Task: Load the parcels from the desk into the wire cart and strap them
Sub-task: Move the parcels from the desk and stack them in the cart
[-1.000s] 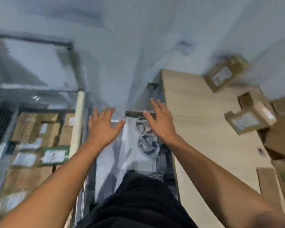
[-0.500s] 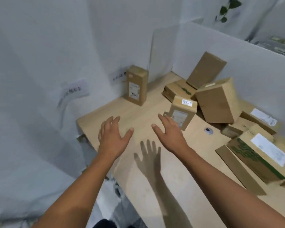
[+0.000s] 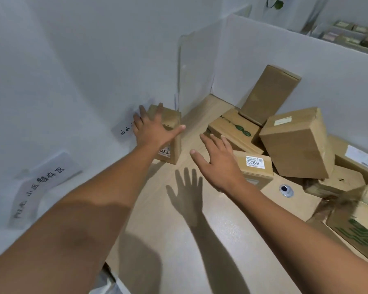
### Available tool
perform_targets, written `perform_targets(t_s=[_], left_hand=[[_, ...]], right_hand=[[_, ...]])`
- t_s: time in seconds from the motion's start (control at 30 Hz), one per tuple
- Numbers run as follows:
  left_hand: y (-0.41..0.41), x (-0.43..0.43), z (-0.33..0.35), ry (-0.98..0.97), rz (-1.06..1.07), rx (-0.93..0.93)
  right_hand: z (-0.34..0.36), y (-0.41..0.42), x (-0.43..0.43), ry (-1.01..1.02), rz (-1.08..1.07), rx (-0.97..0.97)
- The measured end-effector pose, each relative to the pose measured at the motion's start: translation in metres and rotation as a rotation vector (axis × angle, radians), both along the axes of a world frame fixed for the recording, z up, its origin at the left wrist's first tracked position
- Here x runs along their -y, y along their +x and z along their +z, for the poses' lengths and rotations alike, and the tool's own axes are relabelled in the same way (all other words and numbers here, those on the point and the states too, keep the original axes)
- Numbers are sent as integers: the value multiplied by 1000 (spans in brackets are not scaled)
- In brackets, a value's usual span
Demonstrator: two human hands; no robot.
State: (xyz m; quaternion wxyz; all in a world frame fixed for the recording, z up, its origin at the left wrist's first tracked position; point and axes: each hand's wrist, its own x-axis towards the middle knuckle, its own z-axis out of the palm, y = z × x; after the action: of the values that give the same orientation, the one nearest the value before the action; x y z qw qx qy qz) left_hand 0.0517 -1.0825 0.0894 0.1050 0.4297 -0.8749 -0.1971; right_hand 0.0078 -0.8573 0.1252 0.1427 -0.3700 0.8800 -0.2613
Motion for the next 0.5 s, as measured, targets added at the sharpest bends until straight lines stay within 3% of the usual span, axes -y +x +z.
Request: perform_targets(t_s=[0.27,0.5], left_hand=[[-22,18,-42,-38,24,-76],[92,-68,-41,126,169,-401]], right_hand=[[-14,-9,20,28,-79,32],[-25,22,-22,-79,-81,191]])
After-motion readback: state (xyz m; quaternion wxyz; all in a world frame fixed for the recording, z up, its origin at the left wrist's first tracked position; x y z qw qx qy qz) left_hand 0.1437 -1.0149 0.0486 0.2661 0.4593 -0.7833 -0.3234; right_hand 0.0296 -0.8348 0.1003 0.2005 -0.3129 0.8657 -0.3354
